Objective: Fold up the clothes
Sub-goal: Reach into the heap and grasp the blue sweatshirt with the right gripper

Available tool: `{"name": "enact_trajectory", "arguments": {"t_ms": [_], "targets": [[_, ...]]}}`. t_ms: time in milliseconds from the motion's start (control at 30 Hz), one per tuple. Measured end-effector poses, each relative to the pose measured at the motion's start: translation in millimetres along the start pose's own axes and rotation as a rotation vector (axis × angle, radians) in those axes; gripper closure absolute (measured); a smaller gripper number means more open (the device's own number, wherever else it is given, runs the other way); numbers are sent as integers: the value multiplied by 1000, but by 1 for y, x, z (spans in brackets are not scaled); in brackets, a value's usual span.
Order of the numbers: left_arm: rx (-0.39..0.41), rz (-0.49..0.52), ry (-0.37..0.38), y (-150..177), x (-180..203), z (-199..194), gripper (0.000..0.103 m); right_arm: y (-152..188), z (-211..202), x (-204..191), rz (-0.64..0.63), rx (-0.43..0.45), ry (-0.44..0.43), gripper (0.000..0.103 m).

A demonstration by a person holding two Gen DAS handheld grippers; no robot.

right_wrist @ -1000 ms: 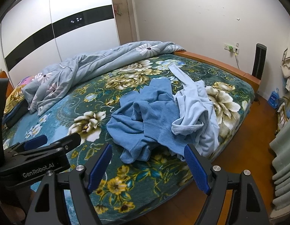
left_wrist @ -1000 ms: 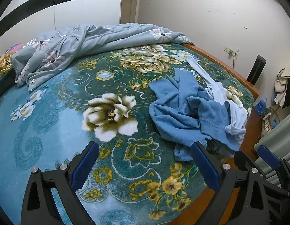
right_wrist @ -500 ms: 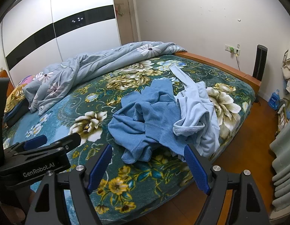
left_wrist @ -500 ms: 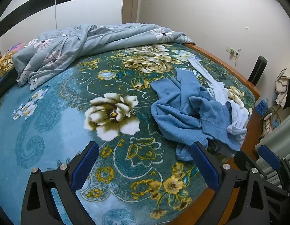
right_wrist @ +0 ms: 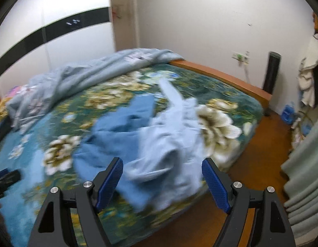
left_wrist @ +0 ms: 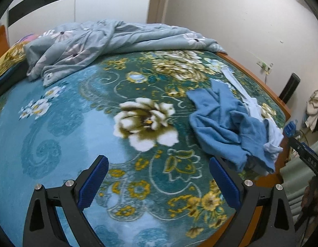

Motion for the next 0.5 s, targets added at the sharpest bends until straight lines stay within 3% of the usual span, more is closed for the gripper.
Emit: {"name": "enact_trajectory", "arguments": {"t_ms": [100, 233, 333, 433, 500], "targets": [[-20, -31, 3, 4, -10, 6, 5, 0, 29, 26, 57, -63, -7, 21], [-44, -51, 9, 9, -18, 12, 5, 6, 62, 29, 179, -132, -146, 21], [-44, -53, 2, 11, -24, 11, 5, 4, 75, 29, 214, -140, -171, 23], [-39, -75, 3, 11, -34, 7, 5, -2, 80, 26, 225, -131, -200, 43], [-36, -92, 5, 11, -41, 5, 5, -8, 85, 24, 227, -147, -214, 66]]}}
Point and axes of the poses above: each gripper's, at about its wrist camera, not at the fingertips, and z roughly the way its jaws point, x to its right, y to its underside, the point moved 5 cm from there along z, roughly the way its jaws point, and after that the axes turned 4 degrees about -y, right-handed, at the moved point
